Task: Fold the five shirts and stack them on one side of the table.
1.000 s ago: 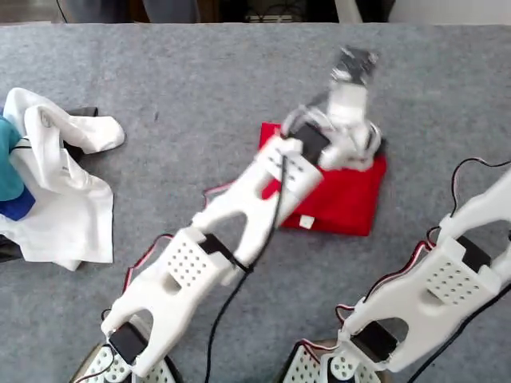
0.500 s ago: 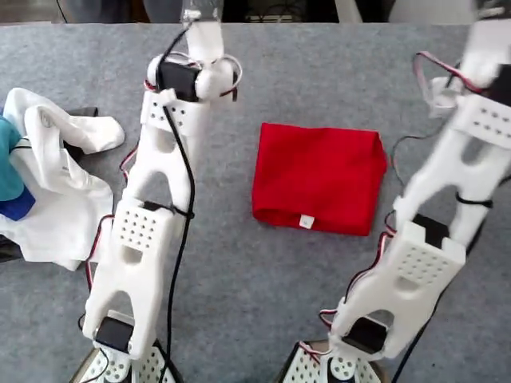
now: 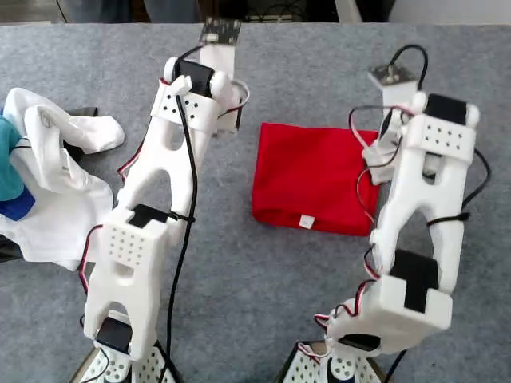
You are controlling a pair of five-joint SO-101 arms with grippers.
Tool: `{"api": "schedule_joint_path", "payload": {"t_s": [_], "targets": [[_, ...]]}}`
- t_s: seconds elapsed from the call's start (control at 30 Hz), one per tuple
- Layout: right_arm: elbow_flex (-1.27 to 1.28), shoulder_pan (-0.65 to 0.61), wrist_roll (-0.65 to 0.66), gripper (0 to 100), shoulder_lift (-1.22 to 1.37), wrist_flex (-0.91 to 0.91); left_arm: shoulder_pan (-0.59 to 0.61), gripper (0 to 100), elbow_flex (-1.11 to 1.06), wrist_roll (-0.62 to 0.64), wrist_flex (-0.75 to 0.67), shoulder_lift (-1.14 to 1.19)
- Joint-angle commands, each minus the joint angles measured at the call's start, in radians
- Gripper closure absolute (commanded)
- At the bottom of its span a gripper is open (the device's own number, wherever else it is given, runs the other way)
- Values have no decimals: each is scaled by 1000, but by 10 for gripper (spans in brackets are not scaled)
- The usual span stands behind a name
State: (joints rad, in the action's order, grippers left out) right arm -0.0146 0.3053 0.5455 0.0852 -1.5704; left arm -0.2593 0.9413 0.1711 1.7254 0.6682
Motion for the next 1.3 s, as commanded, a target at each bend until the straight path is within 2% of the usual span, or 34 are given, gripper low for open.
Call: {"api": "schedule_joint_path", "payload": {"t_s": [0.0, 0.23, 0.33, 0.47, 0.6, 0.73, 0.8, 0.9, 1.03, 1.13, 1.27], "targets": [[139, -11, 3, 985, -53, 117, 19, 972, -225, -9, -115, -81], [423, 68, 9, 985, -53, 433, 15, 972, -495, 38, -353, -86], [473, 106, 9, 984, -53, 505, 33, 972, -568, 72, -460, -83], [460, 114, 5, 984, -71, 508, 47, 972, -636, 74, -542, -83], [392, 106, 8, 984, -136, 384, 47, 973, -673, 68, -585, -86], [337, 112, 8, 984, -219, 313, 45, 973, -639, 15, -628, -87], [312, 114, 8, 984, -260, 273, 36, 973, -564, -32, -575, -95], [288, 112, 8, 984, -321, 215, 36, 973, -415, -35, -491, -103], [289, 114, 5, 984, -378, 209, 4, 972, -283, -44, -488, -101], [289, 106, 2, 984, -387, 215, -61, 972, -240, -46, -528, -71], [367, 58, 0, 984, -348, 256, -119, 972, -229, -44, -660, 26]]}}
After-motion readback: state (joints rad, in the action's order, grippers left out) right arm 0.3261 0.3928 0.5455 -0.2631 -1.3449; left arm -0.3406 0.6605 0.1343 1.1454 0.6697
